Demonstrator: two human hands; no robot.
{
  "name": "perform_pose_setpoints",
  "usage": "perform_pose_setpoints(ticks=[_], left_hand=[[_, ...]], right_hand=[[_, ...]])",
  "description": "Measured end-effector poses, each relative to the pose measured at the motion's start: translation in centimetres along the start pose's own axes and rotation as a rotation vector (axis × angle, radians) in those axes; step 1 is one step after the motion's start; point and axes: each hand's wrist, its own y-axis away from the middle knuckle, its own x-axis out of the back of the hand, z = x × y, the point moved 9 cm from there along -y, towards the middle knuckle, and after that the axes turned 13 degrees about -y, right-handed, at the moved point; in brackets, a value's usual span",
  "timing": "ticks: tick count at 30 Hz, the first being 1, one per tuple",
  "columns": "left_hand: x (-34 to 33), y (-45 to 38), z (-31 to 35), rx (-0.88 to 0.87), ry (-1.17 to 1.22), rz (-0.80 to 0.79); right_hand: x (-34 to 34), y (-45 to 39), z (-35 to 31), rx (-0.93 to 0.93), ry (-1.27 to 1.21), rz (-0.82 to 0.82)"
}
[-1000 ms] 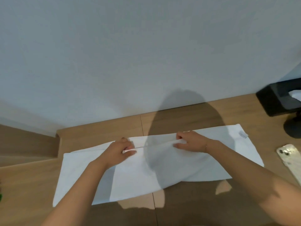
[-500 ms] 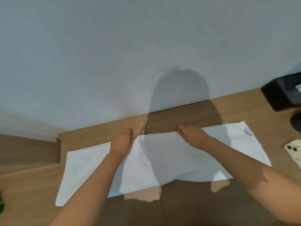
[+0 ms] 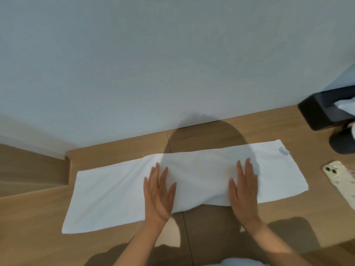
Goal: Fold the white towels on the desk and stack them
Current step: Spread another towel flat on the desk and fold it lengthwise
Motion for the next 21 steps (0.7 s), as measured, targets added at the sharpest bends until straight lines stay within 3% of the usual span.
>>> perform_pose_setpoints(ticks=[3,7,12,19,21], left_hand=[[-1.3,-0.1,-2.3,0.014,-0.229,-0.067],[-1.7,-0.8,-4.9,0.032,-0.391,-0.102],[-1.1,0.0,-5.9,0.14,-0.358,-0.112],[-1.8,3.1,-5.3,0.285,-0.346,-0.251],[-1.0,3.1,-2.8,0.214,-0.332,-0.181]], right_hand=[[0.4,1.9,4.1,-0.141,0.052,-0.071],[0.7,1.7,6.9,-0.117,0.292,-0.221],[0.9,1.9,8.2,-0.159,0.359,-0.276],[1.0,1.2,7.1,-0.194,0.371,-0.304],[1.4,0.4,5.2,-0.1,0.304,-0.267]])
